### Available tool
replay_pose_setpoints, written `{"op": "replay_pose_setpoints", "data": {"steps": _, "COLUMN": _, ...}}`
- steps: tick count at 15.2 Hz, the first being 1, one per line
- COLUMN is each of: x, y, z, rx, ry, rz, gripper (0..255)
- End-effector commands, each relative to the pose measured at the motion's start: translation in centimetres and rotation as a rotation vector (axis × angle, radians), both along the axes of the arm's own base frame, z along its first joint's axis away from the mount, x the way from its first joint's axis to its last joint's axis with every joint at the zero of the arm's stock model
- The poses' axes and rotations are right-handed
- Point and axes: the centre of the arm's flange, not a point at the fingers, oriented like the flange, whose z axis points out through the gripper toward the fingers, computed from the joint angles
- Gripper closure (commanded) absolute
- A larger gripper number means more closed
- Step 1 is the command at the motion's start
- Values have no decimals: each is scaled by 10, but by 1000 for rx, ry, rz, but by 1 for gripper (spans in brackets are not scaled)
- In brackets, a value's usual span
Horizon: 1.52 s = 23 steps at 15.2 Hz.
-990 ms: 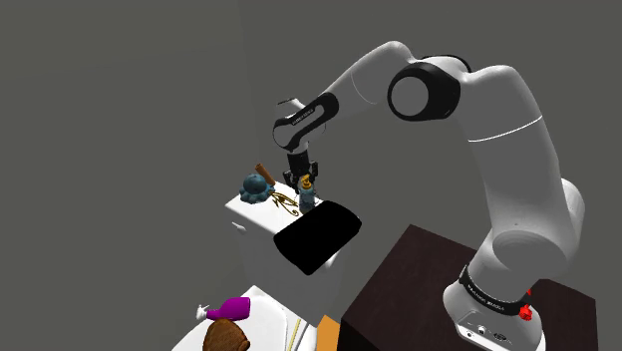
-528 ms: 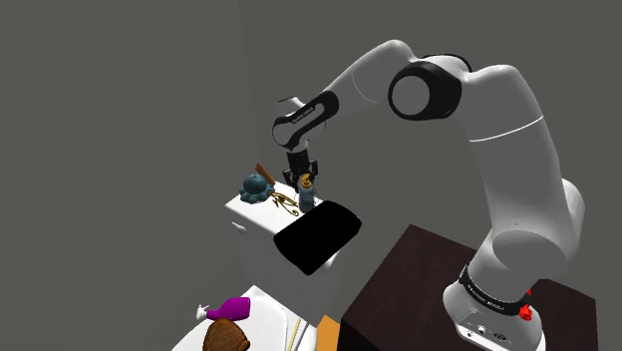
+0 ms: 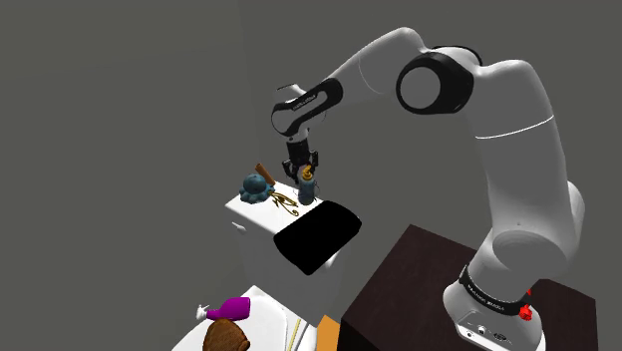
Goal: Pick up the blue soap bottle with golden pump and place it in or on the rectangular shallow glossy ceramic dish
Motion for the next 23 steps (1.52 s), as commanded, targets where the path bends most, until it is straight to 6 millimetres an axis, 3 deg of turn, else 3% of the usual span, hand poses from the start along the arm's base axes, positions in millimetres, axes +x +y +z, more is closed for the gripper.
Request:
{"op": "replay_pose_setpoints", "data": {"steps": 1, "x": 0, "y": 0, "z": 11, "rx": 0, "ry": 0, "rz": 0, "gripper": 255}}
{"op": "replay_pose_setpoints", "data": {"steps": 14, "x": 0, "y": 0, "z": 75, "rx": 0, "ry": 0, "rz": 0, "gripper": 255}}
{"op": "replay_pose_setpoints", "data": {"steps": 23, "x": -100, "y": 62, "z": 91, "rx": 0, "ry": 0, "rz": 0, "gripper": 255}}
